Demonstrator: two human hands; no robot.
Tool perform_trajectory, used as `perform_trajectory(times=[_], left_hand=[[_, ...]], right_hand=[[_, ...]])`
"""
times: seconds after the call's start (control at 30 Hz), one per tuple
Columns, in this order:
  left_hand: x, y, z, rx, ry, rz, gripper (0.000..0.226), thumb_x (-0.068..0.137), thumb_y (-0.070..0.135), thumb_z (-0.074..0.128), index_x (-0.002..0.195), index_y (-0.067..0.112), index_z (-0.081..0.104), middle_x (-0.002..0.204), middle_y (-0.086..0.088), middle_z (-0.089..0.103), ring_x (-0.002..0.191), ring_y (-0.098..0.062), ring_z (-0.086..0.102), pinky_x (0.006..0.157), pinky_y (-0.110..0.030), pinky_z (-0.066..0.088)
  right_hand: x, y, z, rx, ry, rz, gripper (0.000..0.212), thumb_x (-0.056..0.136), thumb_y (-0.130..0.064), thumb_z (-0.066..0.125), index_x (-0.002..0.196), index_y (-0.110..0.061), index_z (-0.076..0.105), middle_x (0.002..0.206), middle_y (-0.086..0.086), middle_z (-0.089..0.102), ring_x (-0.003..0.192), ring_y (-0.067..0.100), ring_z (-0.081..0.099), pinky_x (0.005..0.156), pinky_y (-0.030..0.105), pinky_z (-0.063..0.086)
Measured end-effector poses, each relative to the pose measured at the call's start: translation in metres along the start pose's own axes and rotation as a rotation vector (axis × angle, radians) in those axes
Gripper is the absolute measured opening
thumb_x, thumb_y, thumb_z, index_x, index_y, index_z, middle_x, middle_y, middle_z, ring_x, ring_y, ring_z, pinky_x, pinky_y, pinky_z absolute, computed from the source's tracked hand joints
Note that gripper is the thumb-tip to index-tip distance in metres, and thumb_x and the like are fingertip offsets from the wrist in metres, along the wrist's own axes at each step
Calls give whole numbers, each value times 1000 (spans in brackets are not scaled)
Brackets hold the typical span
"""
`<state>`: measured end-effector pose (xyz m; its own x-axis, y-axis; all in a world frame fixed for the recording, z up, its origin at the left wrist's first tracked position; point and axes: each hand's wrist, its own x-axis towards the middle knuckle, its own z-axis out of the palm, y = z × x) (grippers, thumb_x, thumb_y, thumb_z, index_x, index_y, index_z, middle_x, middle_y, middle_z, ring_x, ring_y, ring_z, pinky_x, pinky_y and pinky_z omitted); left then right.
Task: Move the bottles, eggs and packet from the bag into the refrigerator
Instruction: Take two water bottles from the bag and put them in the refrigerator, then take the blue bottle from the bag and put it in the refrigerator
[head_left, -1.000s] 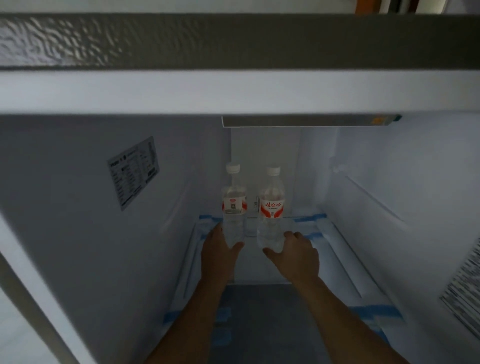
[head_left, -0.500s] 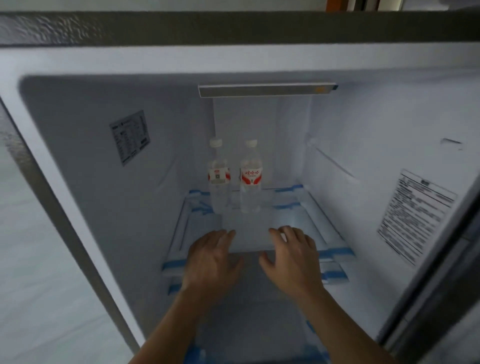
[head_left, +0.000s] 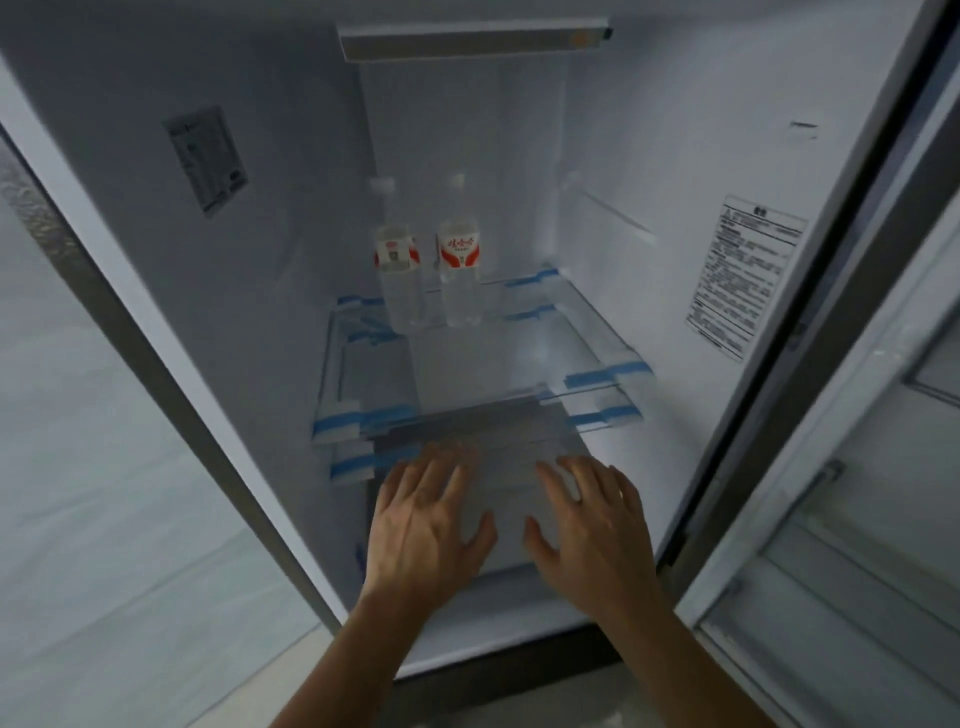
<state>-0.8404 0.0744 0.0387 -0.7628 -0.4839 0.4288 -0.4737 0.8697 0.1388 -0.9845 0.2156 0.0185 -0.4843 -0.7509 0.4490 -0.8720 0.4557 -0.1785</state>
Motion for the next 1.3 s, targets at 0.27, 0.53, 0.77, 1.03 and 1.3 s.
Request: perform_trajectory(times=[0.27, 0.53, 0.77, 1.03, 1.3], left_hand=[[-34, -18, 22, -102, -154, 228, 64, 86, 61, 41, 140, 26, 45, 137, -5, 61, 122, -27, 60, 102, -50, 47], [-72, -13, 27, -317, -275, 471, 61, 87, 61, 47, 136, 25, 49, 134, -3, 62, 121, -27, 59, 103, -51, 47], [-117, 41, 38, -450, -341, 788, 61, 89, 53, 52, 139, 18, 54, 138, -3, 59, 129, -25, 54, 103, -50, 45], [-202, 128, 6, -609, -379, 1159, 61, 88, 51, 53, 139, 18, 55, 142, -5, 58, 131, -28, 53, 105, -53, 45], [-327, 178, -46, -614, -470, 1485, 62, 90, 55, 48, 142, 21, 52, 144, -2, 56, 133, -25, 52, 108, -50, 44]], right_hand=[[-68, -31, 9, -107, -66, 258, 63, 89, -57, 49, 140, -20, 53, 143, 11, 54, 135, 30, 48, 107, 54, 42], [-132, -87, -4, -217, -53, 540, 61, 86, -50, 53, 139, -20, 54, 142, 8, 56, 136, 30, 48, 112, 53, 38], [-222, -118, -36, -337, -8, 831, 60, 87, -50, 53, 138, -19, 56, 141, 10, 57, 135, 30, 49, 111, 53, 39], [-345, -167, -87, -496, -16, 1255, 63, 86, -57, 45, 140, -24, 51, 140, 7, 57, 134, 29, 50, 110, 53, 41], [-470, -258, -128, -550, 68, 1595, 64, 88, -58, 42, 143, -25, 46, 144, 8, 53, 138, 30, 45, 113, 53, 37]])
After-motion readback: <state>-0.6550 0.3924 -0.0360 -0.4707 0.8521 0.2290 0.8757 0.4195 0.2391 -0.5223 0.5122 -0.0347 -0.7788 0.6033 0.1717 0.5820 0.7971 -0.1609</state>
